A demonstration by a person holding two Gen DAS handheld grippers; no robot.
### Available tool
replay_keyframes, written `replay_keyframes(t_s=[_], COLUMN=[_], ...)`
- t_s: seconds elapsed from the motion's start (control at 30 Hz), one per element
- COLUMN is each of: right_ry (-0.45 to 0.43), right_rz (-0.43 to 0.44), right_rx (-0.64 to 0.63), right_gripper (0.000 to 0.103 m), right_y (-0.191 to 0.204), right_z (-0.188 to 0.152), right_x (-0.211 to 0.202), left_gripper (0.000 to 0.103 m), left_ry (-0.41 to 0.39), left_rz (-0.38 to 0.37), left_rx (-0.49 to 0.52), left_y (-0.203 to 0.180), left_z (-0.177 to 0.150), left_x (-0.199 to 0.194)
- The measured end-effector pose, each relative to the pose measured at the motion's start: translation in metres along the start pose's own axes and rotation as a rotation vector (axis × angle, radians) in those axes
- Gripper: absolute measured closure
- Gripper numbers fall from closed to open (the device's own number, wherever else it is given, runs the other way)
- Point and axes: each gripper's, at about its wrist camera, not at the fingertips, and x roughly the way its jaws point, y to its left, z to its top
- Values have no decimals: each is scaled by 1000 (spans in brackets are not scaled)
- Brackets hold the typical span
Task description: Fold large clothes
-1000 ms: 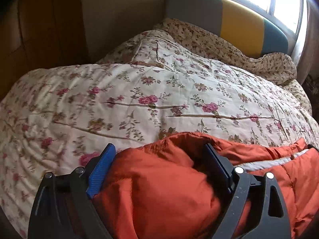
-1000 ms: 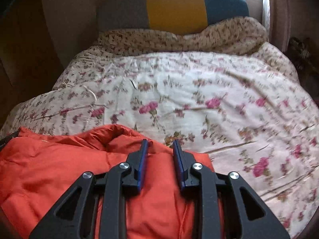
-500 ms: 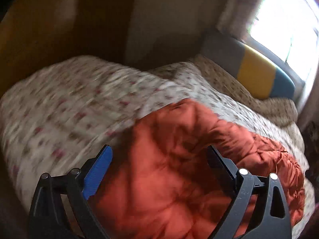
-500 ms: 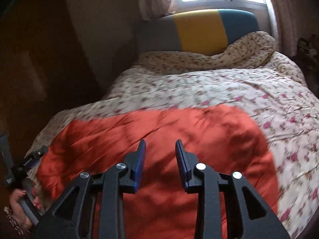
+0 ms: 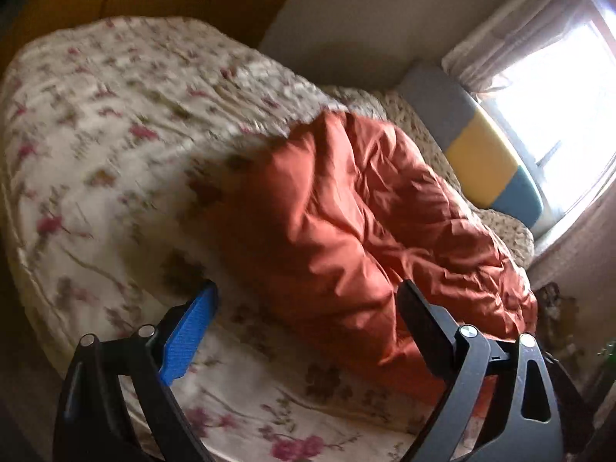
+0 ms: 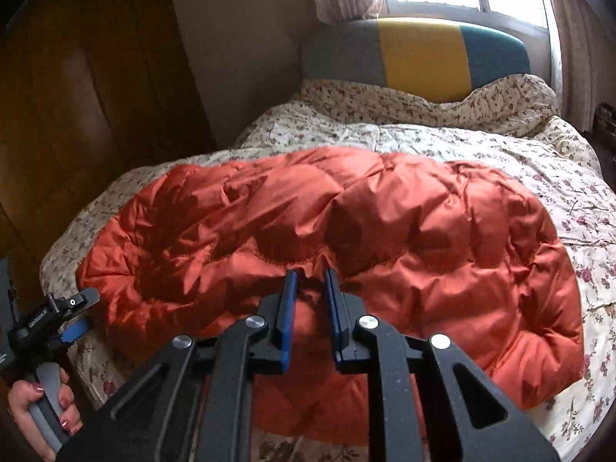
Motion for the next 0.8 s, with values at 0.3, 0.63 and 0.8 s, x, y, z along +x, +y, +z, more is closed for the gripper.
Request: replay_keyframes(t_s=[0.3, 0.63, 0.8], right_ry=[29, 114, 140], right_rz=[-17, -40, -55], right_rx=[-18, -37, -62], right_gripper=[89, 89, 89], right_y=[0, -2, -3], right_z=[-8, -18, -22], right_x=[17, 48, 63], left_gripper=[14, 33, 53], left_ry=[41, 5, 19], left_rz=[-84, -114, -185], left_rx=[-58, -127, -186], left_y=[-10, -7, -5], left_z=[-1, 6, 8], left_x=[28, 48, 60])
